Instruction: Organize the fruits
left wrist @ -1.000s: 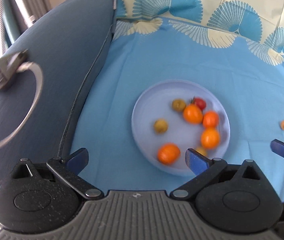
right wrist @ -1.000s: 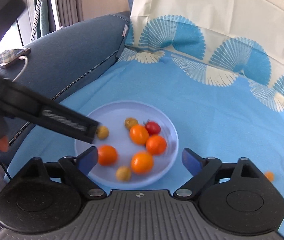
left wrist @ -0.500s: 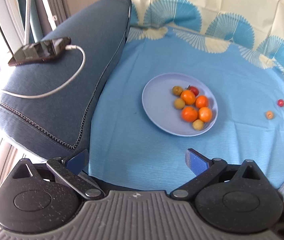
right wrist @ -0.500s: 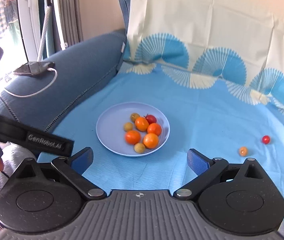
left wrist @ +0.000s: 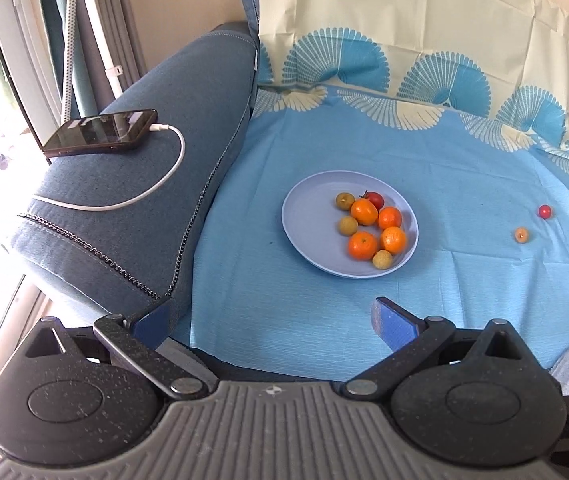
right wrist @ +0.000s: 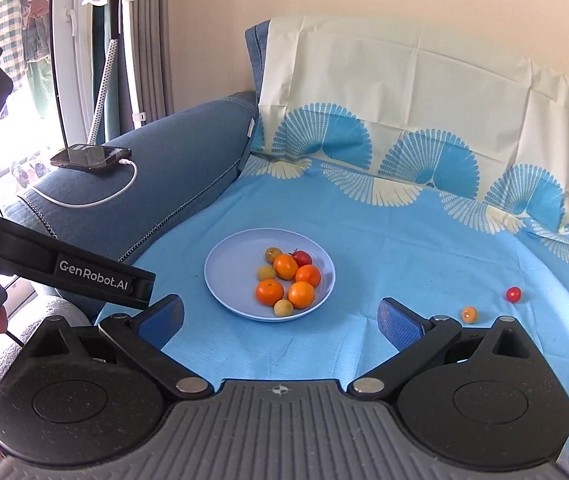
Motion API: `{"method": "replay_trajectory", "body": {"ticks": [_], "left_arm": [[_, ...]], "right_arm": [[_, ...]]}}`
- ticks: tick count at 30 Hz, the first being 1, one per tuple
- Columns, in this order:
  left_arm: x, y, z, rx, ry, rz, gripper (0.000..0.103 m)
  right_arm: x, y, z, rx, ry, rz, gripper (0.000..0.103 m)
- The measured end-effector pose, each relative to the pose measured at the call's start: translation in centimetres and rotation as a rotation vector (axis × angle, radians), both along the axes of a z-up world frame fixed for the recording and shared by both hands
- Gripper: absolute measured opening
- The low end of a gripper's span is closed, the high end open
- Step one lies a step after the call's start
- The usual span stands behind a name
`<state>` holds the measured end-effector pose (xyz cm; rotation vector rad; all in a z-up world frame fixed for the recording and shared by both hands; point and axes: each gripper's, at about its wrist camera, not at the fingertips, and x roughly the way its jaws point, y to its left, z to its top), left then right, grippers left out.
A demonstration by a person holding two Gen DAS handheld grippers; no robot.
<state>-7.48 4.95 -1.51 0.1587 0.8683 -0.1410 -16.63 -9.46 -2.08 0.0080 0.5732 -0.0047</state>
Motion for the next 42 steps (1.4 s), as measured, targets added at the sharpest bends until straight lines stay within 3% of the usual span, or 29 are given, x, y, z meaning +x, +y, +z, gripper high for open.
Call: {"method": "replay_trajectory", "body": {"ticks": [42], "left_arm": [[0.23,-0.5,0.29,0.03,0.009,0.006,0.103]], "right_arm": [[-0.29,-0.42,0.25,0.005,-0.022,-0.015,0.102]]}}
